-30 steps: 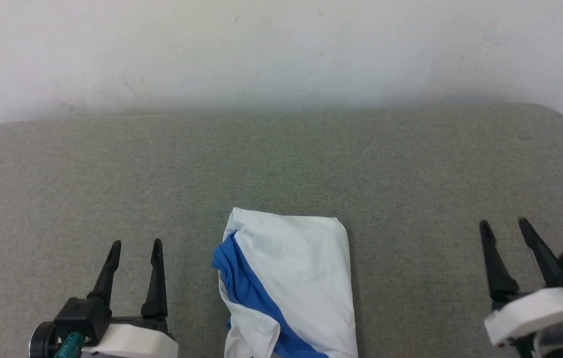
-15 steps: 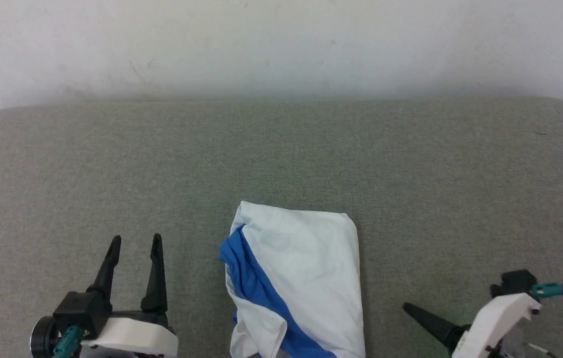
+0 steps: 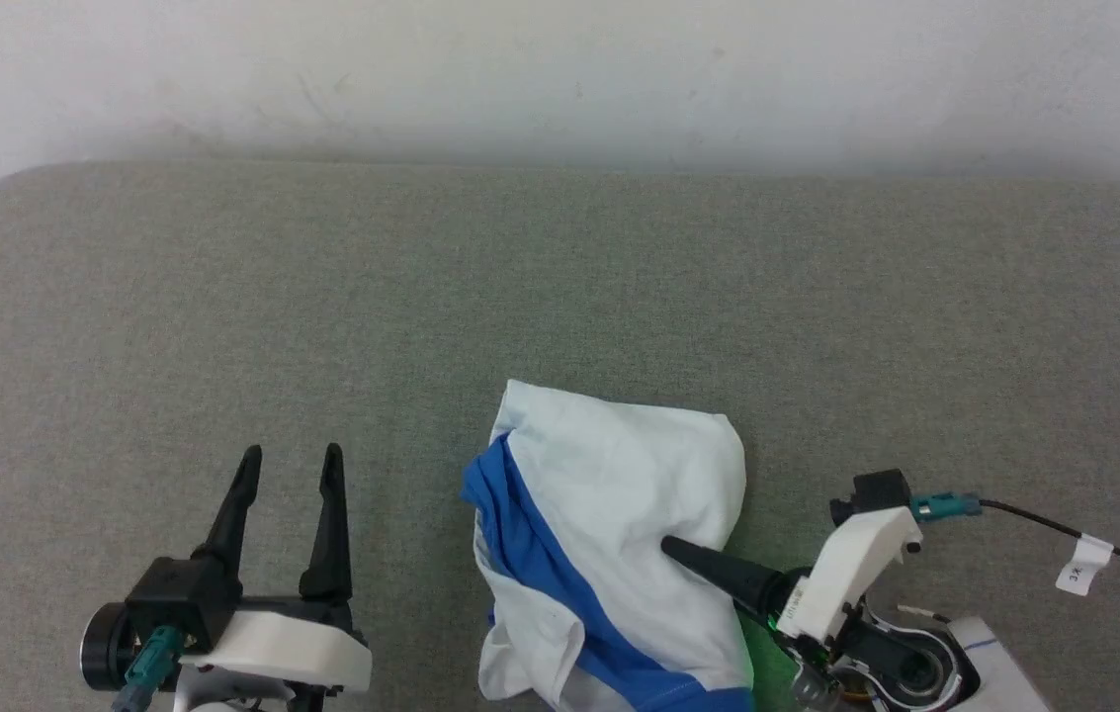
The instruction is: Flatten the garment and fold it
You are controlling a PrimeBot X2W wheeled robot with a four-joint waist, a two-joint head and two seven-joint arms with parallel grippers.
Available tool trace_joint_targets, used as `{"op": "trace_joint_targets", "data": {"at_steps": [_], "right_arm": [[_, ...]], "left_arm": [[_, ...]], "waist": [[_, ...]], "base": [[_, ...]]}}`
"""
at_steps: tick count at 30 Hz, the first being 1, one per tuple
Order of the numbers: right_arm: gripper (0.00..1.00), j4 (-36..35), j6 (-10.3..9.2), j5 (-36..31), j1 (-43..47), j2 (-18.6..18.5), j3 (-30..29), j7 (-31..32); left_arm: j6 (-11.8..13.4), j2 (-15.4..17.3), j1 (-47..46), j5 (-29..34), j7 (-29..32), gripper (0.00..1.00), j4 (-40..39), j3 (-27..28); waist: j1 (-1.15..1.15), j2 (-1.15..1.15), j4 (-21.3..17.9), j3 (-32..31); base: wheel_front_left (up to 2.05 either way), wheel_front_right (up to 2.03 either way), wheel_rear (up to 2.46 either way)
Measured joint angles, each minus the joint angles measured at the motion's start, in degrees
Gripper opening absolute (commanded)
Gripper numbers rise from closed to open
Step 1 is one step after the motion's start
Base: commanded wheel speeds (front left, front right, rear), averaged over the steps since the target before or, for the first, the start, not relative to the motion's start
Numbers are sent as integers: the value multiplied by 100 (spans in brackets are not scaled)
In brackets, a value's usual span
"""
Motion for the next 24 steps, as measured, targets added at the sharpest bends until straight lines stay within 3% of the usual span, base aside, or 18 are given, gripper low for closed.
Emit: {"op": "trace_joint_targets", "data": {"at_steps": [1,2,8,16,24], "right_arm": [[20,52,0,25,-80,-10,87,-55],[0,80,0,33,-147,-15,177,-93],[0,-43,0,-315,-286,-129,561,-430],[0,-726,2,-1967,-276,-1102,1167,-822],[0,-1168,4,-3465,-34,-2045,987,-123]], "left_arm": [[0,-1,-1,-1,0,100,4,-10],[0,-2,-2,-7,0,100,11,-13],[4,-8,-2,-41,0,100,19,-13],[18,-12,14,-41,0,100,-35,-23],[62,-14,41,-132,0,100,-245,-47]], "waist": [[0,0,15,13],[0,0,26,22],[0,0,3,-18],[0,0,-212,-166],[0,0,-683,-194]], "base": [[0,0,0],[0,0,0],[0,0,0],[0,0,0],[0,0,0]]}}
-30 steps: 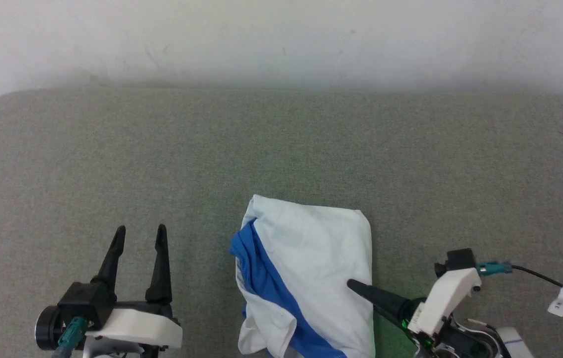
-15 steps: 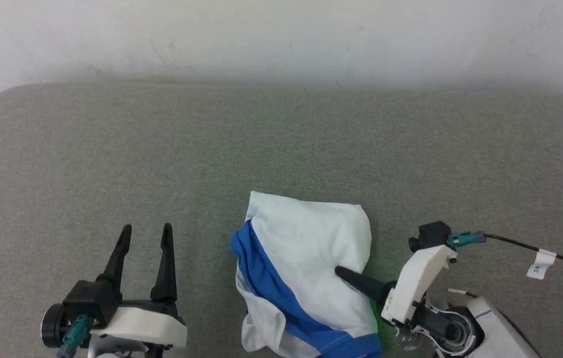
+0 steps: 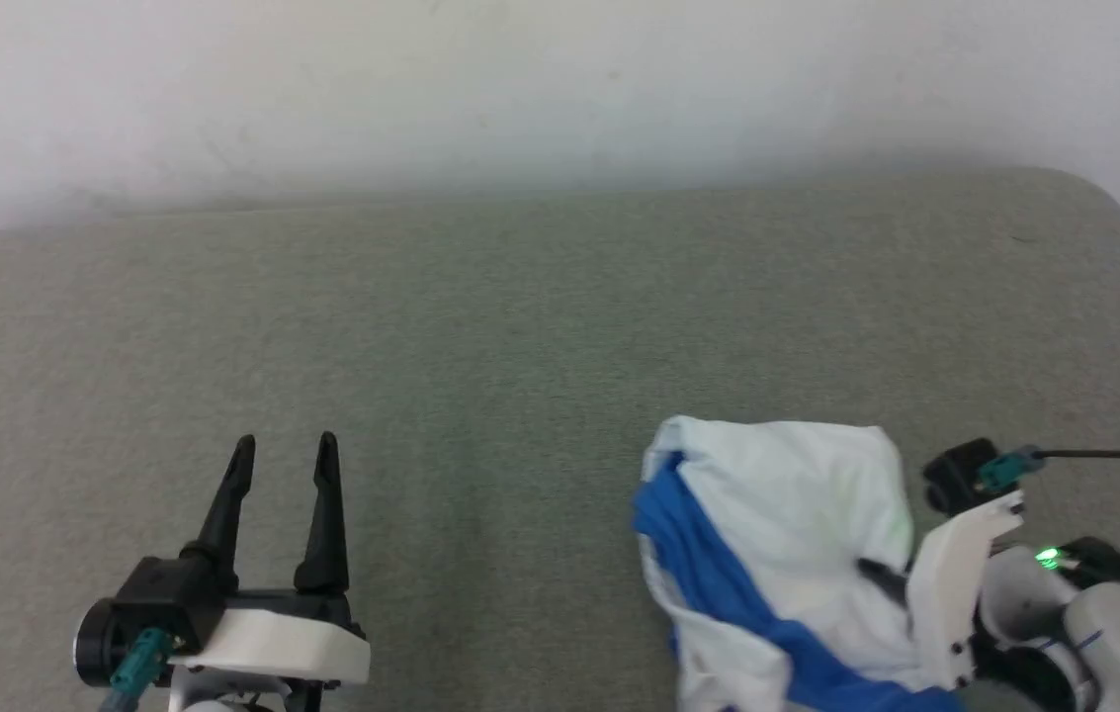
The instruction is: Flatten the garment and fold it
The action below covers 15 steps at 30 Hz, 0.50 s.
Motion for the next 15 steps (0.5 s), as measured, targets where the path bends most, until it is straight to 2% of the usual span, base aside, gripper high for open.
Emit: {"op": "trace_joint_targets", "data": {"at_steps": [4,8,12,15], "right_arm": [[0,-66,0,-307,-20,-205,-427,321],[0,232,0,-672,-127,-421,-818,353],[0,679,0,-946,-442,-612,-1151,25],[0,1070,0,-1046,-731,-657,-1415,-478]], "left_arm": [[41,-2,1,-23,-1,100,-114,85],[23,-5,-83,24,0,100,-149,80],[-52,-4,-305,125,0,100,-181,81],[-104,-4,-503,202,0,100,-171,47]], "waist": [[0,0,-331,84],[0,0,-647,249],[1,0,-854,533],[1,0,-950,778]], "base": [[0,0,0],[0,0,0],[0,0,0],[0,0,0]]}}
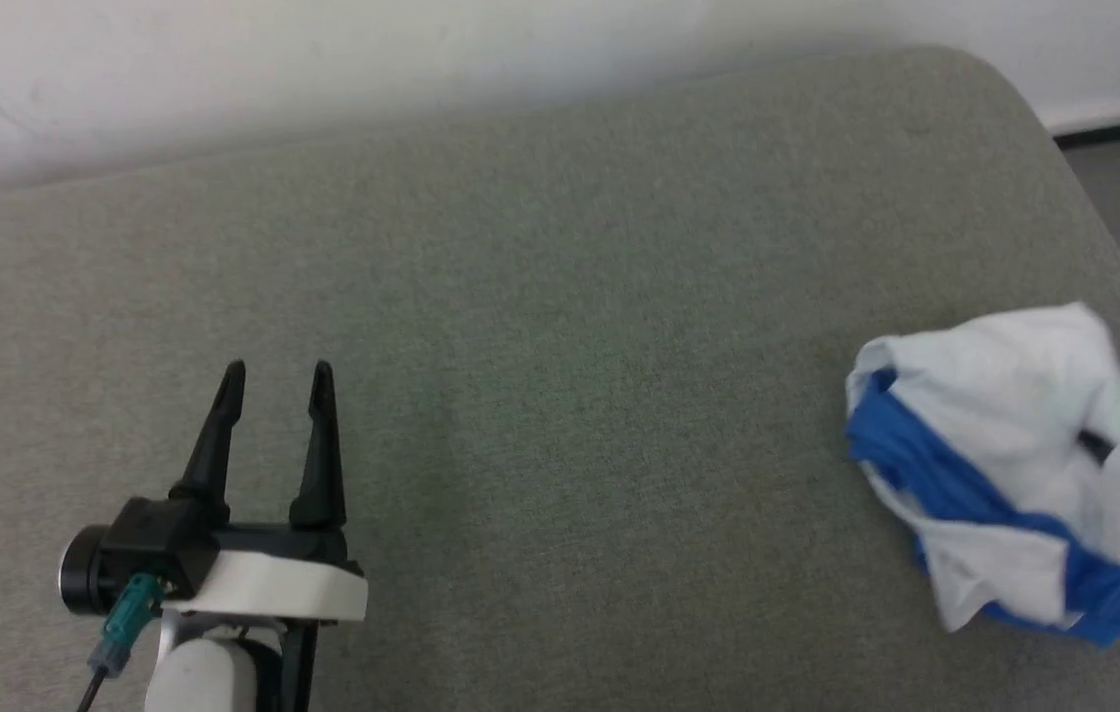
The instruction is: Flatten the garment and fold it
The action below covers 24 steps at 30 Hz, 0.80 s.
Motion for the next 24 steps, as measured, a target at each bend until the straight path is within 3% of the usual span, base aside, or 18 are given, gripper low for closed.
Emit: {"op": "trace_joint_targets", "data": {"at_steps": [6,7,8,9,10,11,19,24], "right_arm": [[0,846,-1,-266,-359,5,-505,-1003],[40,947,0,-392,-386,5,-560,-1222],[64,1070,0,-536,-431,13,-630,-1410],[70,1188,0,-668,-481,29,-721,-1601],[89,1288,0,-793,-531,49,-801,-1802],[100,1385,-1,-901,-590,80,-853,-1953],[100,1944,-1,-1834,-725,219,-1217,-3207],[100,1707,-1,-2464,-543,422,-1649,-3674]], "left_arm": [[-49,-1,-237,2,0,100,19,-26],[-49,-1,-238,-1,0,100,23,-25],[-49,-2,-238,-8,0,100,29,-21],[-49,-1,-238,-9,0,100,29,-13],[-49,-1,-237,-10,0,100,29,-5],[-49,-1,-237,-15,0,100,29,-2],[-46,-1,-231,-70,0,100,131,-27],[-27,-2,-136,-115,0,100,192,-36]], "waist": [[1,0,-29,403],[1,0,-12,447],[1,0,14,479],[1,0,42,501],[0,0,66,518],[0,0,86,533],[0,0,134,403],[-1,0,158,120]], "base": [[0,0,0],[0,0,0],[0,0,0],[0,0,0],[0,0,0],[0,0,0],[0,0,0],[0,0,0]]}}
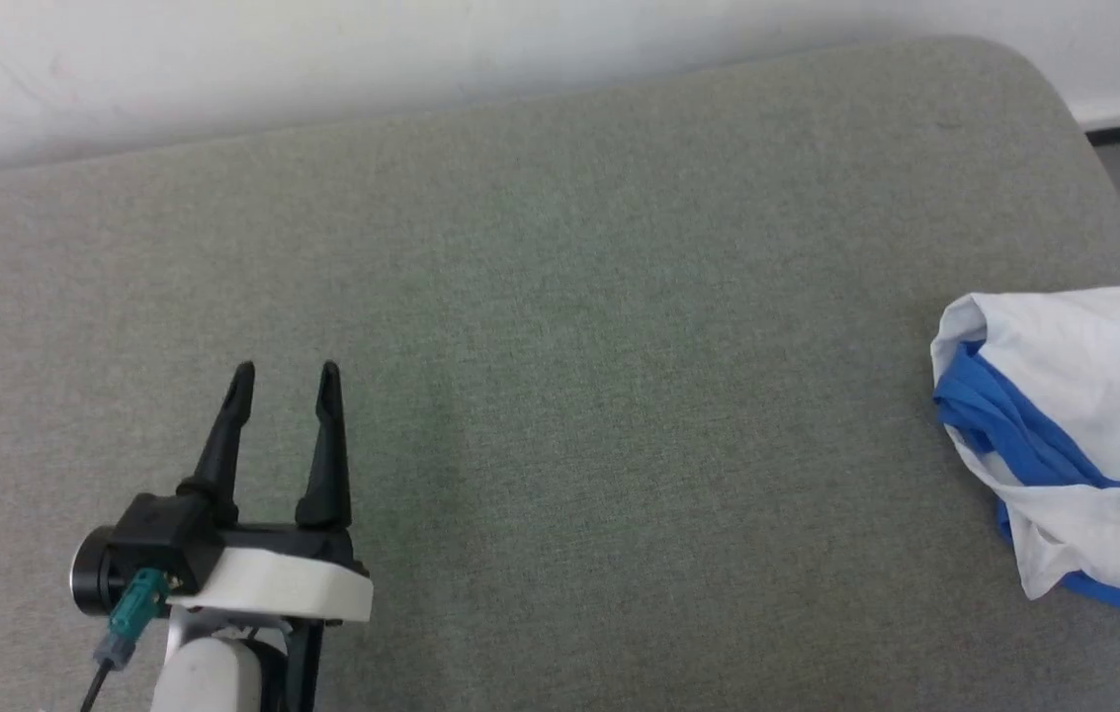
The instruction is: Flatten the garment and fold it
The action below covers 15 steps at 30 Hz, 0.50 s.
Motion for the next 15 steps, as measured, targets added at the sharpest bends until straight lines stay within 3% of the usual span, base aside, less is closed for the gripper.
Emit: {"op": "trace_joint_targets", "data": {"at_steps": [8,15], "right_arm": [[100,-1613,0,-174,988,1165,-107,-11],[100,-2813,0,76,1573,1957,308,232]], "left_arm": [[54,-1,229,-94,0,100,102,-44],[53,-1,305,-69,0,100,191,40]], "waist": [[-1,0,107,-500],[0,0,374,-716]], "base": [[0,0,0],[0,0,0]]}}
